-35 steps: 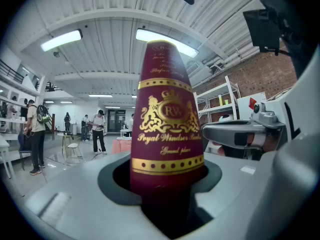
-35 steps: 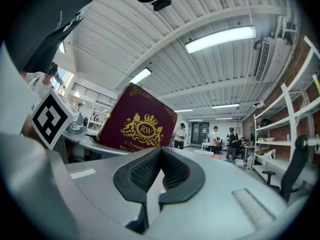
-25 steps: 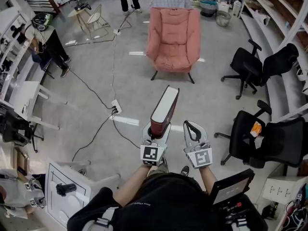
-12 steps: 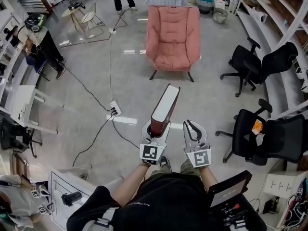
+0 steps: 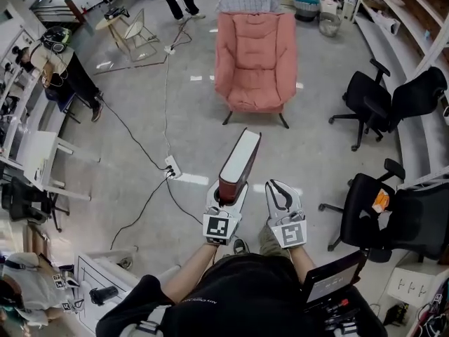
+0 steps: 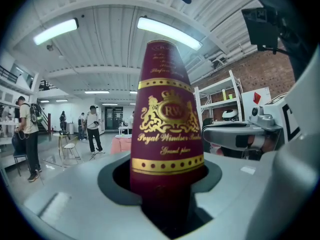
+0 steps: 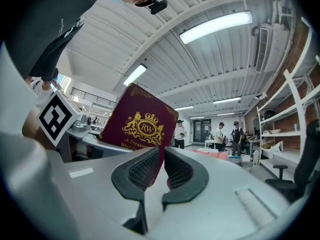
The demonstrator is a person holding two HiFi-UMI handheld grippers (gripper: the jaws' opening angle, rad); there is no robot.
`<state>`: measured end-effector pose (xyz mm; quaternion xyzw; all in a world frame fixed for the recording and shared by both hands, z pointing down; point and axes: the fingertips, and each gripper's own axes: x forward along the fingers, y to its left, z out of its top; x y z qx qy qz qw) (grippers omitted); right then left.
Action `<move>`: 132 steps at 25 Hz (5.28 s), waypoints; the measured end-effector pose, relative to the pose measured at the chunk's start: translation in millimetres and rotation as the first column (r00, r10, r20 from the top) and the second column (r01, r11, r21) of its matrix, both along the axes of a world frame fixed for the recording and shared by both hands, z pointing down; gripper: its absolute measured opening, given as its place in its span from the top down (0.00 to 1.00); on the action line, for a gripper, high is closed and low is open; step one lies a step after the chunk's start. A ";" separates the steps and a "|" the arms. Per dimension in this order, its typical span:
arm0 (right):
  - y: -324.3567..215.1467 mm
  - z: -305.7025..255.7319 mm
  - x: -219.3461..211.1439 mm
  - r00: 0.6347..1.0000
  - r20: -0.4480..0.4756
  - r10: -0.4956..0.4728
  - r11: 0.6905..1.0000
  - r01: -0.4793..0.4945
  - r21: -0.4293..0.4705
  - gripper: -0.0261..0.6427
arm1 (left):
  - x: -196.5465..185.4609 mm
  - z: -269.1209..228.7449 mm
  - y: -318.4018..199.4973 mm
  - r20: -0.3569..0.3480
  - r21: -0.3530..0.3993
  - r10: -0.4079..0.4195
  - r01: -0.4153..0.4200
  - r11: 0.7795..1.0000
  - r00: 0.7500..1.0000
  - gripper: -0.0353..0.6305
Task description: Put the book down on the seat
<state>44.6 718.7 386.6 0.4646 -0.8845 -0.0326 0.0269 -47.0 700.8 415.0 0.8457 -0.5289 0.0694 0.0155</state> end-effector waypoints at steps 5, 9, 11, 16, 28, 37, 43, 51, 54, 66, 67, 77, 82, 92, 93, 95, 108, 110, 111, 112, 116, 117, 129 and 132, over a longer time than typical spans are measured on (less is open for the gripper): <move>-48.3 -1.0 39.5 0.998 0.031 -0.048 0.999 0.048 -0.004 0.90 | 40.2 -7.0 -44.1 0.048 0.000 -0.033 0.033 0.999 0.998 0.61; -73.9 -4.0 63.0 0.995 0.040 -0.096 0.995 0.096 -0.009 0.90 | 66.6 -17.4 -66.0 0.027 0.004 -0.059 0.059 0.998 0.998 0.61; -85.4 -2.4 69.4 0.993 0.039 -0.112 0.994 0.112 -0.011 0.90 | 76.5 -22.1 -73.7 0.039 0.011 -0.053 0.053 0.999 0.998 0.61; -106.6 -2.1 72.4 0.988 0.051 -0.142 0.990 0.143 -0.009 0.89 | 85.6 -17.4 -89.4 0.062 0.008 -0.013 0.013 1.000 0.998 0.61; -186.3 6.9 71.5 0.997 -0.003 -0.083 0.996 0.083 -0.040 0.88 | 77.2 -1.1 -176.2 0.003 -0.010 0.036 -0.036 0.999 0.999 0.61; -267.6 -10.7 13.7 0.997 -0.053 -0.059 0.998 0.057 -0.032 0.88 | 17.2 -11.2 -262.3 -0.081 0.027 0.082 -0.080 0.996 0.993 0.61; -310.7 -12.9 -33.5 0.996 -0.053 -0.070 0.997 0.068 -0.034 0.88 | -22.2 -7.1 -312.4 -0.108 0.025 0.118 -0.116 0.993 0.987 0.61; -355.5 2.9 -51.0 0.996 -0.016 -0.093 0.993 0.092 -0.078 0.88 | -36.6 -3.7 -356.5 -0.112 0.027 0.128 -0.126 0.992 0.985 0.61; -383.9 10.0 -48.4 0.996 -0.004 -0.094 0.992 0.094 -0.086 0.88 | -34.6 2.3 -379.5 -0.108 0.010 0.130 -0.129 0.992 0.986 0.61; -552.5 7.3 9.5 0.986 0.064 -0.156 0.985 0.159 -0.059 0.87 | 25.5 -1.7 -540.1 -0.151 -0.059 0.142 -0.152 0.987 0.978 0.61; -565.3 5.3 16.4 0.984 0.068 -0.163 0.985 0.166 -0.051 0.86 | 32.2 -3.2 -552.2 -0.169 -0.066 0.154 -0.167 0.984 0.974 0.61; -639.4 11.5 27.6 0.942 0.092 -0.322 0.938 0.330 -0.103 0.64 | 50.1 -8.7 -608.8 -0.358 -0.113 0.358 -0.421 0.900 0.862 0.60; -665.6 20.0 8.5 0.918 0.138 -0.371 0.908 0.390 -0.152 0.57 | 29.4 -0.6 -633.6 -0.515 -0.123 0.460 -0.594 0.795 0.723 0.60; -708.9 7.3 -94.8 0.796 0.392 -0.460 0.796 0.566 -0.216 0.46 | -61.2 -10.3 -685.8 -0.700 -0.023 0.619 -0.877 0.480 0.357 0.60; -712.7 7.3 -107.4 0.783 0.418 -0.461 0.783 0.581 -0.224 0.46 | -69.1 -10.3 -690.6 -0.709 -0.020 0.620 -0.889 0.458 0.335 0.60; -719.9 11.1 -129.8 0.769 0.430 -0.472 0.761 0.602 -0.241 0.46 | -77.7 -5.9 -699.6 -0.724 -0.033 0.618 -0.910 0.413 0.307 0.60; -763.9 68.4 -102.2 0.760 0.563 -0.324 0.689 0.597 -0.410 0.54 | -41.8 53.2 -750.9 -0.649 -0.284 0.415 -0.709 0.645 0.637 0.49; -769.5 77.5 -88.6 0.762 0.585 -0.279 0.688 0.583 -0.432 0.54 | -32.4 60.3 -758.5 -0.628 -0.313 0.384 -0.671 0.672 0.677 0.47; -772.9 82.6 -82.9 0.764 0.593 -0.255 0.688 0.574 -0.444 0.54 | -28.6 64.4 -762.5 -0.620 -0.326 0.370 -0.656 0.681 0.692 0.46; -776.1 88.1 -78.3 0.767 0.598 -0.232 0.687 0.564 -0.457 0.54 | -25.6 69.3 -766.0 -0.614 -0.337 0.358 -0.644 0.687 0.704 0.45; -778.5 110.8 -72.1 0.779 0.607 -0.159 0.664 0.539 -0.518 0.53 | -21.0 89.8 -767.7 -0.614 -0.384 0.326 -0.633 0.672 0.718 0.44; -778.2 116.4 -72.0 0.781 0.608 -0.145 0.657 0.535 -0.531 0.53 | -20.9 94.5 -767.1 -0.614 -0.393 0.321 -0.631 0.669 0.722 0.44; -762.4 204.7 -51.2 0.811 0.585 -0.004 0.565 0.484 -0.668 0.49 | -5.3 181.8 -748.3 -0.626 -0.533 0.179 -0.584 0.613 0.759 0.44; -758.6 226.3 -42.8 0.820 0.572 0.035 0.561 0.457 -0.690 0.48 | 1.3 202.5 -744.7 -0.627 -0.541 0.176 -0.587 0.603 0.759 0.44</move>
